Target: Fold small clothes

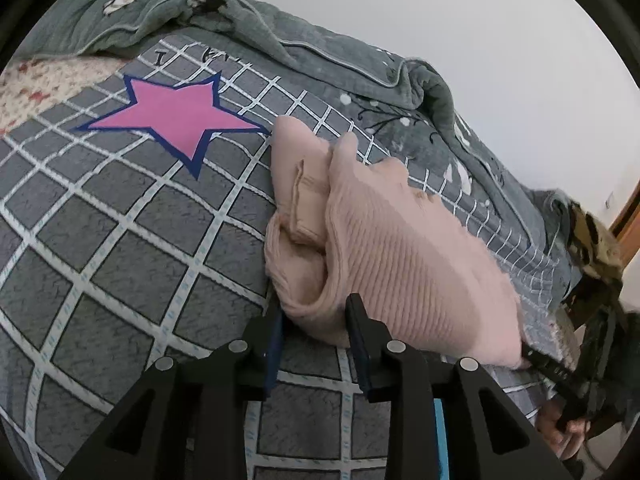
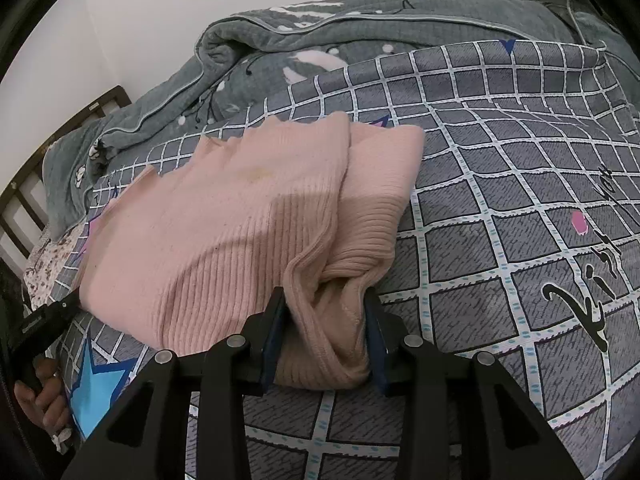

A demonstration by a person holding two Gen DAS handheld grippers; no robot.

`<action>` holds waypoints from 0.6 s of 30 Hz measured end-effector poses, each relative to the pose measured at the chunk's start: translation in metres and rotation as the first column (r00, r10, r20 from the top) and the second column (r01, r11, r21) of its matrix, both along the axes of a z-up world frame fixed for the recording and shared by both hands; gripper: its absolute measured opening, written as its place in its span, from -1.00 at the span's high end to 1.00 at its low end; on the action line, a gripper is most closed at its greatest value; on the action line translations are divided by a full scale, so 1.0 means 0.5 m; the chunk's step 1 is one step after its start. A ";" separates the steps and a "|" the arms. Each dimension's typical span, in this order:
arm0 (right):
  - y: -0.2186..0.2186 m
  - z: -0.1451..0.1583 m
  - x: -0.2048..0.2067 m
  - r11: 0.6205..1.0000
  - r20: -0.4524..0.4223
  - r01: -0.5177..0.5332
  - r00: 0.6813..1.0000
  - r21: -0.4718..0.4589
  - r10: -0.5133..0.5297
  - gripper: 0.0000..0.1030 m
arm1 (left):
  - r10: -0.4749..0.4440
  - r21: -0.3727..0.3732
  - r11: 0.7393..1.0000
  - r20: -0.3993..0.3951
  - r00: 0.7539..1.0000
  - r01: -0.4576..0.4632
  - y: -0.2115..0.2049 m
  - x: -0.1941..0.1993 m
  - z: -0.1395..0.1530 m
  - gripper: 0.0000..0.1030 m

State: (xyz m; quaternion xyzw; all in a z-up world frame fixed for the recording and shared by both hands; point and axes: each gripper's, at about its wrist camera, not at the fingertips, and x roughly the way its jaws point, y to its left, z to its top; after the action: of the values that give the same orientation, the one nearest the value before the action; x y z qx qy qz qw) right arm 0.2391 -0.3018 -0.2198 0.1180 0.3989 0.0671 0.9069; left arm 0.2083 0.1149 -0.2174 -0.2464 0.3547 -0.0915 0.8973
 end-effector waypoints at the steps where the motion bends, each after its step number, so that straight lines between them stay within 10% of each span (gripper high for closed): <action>1: 0.001 0.000 0.000 1.000 0.000 0.001 1.000 -0.002 -0.001 0.27 | 0.004 -0.010 1.000 -0.003 1.000 -0.004 0.000 0.000 -0.001 0.39; 10: 0.005 0.000 -0.001 1.000 0.002 0.003 1.000 -0.016 -0.003 0.26 | 0.045 0.014 0.999 -0.003 0.999 -0.045 -0.021 0.023 0.002 0.38; 14: 0.009 0.000 -0.001 0.999 0.008 0.005 1.000 -0.037 -0.005 0.27 | 0.063 0.025 0.998 0.002 0.998 -0.063 -0.019 0.026 0.001 0.71; 18: 0.015 0.003 -0.007 0.999 0.022 -0.011 1.000 -0.044 0.012 0.70 | 0.061 0.006 0.998 0.010 0.998 -0.061 -0.014 0.023 0.004 0.78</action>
State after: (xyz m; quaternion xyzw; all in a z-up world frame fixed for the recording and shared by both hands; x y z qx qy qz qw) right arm 0.2358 -0.2943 -0.2183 0.0950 0.3906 0.0650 0.9133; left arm 0.2200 0.1078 -0.2157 -0.2538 0.3428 -0.0643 0.9022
